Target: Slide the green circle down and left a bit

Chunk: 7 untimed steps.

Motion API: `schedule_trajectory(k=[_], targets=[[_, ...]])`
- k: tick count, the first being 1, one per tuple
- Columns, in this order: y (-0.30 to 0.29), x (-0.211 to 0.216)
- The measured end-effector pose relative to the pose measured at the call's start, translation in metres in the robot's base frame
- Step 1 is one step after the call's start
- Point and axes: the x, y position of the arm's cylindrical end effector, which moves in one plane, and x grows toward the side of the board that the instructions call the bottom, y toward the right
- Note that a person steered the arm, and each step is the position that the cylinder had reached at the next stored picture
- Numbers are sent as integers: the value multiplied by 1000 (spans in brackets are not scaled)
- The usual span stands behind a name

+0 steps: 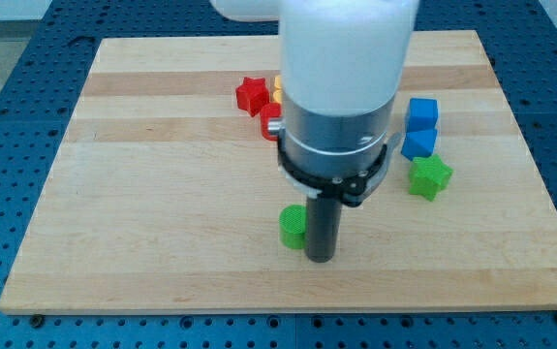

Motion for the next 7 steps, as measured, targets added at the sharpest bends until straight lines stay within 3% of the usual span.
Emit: schedule_trajectory(k=[2, 3, 7], targets=[[59, -13], [50, -72], [-18, -21]])
